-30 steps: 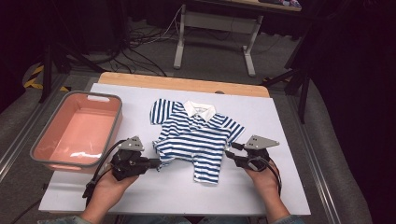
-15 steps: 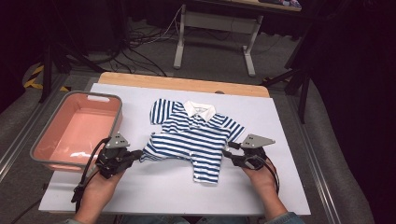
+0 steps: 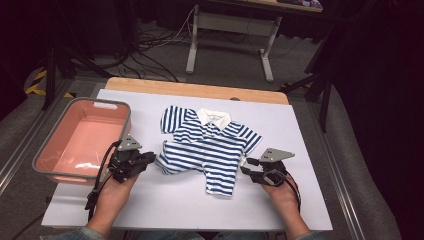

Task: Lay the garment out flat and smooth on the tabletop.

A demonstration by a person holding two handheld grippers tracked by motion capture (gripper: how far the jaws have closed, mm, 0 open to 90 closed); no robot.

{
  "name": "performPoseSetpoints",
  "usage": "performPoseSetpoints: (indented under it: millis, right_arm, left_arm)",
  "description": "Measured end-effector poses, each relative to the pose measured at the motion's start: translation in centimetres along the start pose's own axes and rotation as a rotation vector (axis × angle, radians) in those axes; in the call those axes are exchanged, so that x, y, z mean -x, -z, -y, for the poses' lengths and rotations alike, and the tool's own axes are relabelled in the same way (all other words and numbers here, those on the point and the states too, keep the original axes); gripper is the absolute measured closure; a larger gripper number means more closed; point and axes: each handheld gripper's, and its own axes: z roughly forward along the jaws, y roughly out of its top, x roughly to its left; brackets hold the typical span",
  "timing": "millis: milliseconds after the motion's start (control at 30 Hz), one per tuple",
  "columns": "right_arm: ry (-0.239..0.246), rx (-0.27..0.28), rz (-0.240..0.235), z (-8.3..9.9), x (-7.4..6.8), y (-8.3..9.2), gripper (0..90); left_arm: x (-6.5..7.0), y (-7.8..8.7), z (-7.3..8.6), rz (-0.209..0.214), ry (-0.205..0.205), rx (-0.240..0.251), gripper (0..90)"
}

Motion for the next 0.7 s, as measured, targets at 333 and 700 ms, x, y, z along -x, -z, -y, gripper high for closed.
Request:
performPoseSetpoints:
  millis: [333,700]
  right_arm:
    - [-0.052,-0.037,0.034,0.2,2.0,-1.9,59.0]
    - [-0.049,-0.064,-0.024,0.1,2.1,-2.6,88.9]
  left_arm:
    - [0.9,-1.0,0.0,0.163,0.012,-0.026,41.6]
    - [0.5,-2.9,-0.4,0.229,0.036,-0.048,85.9]
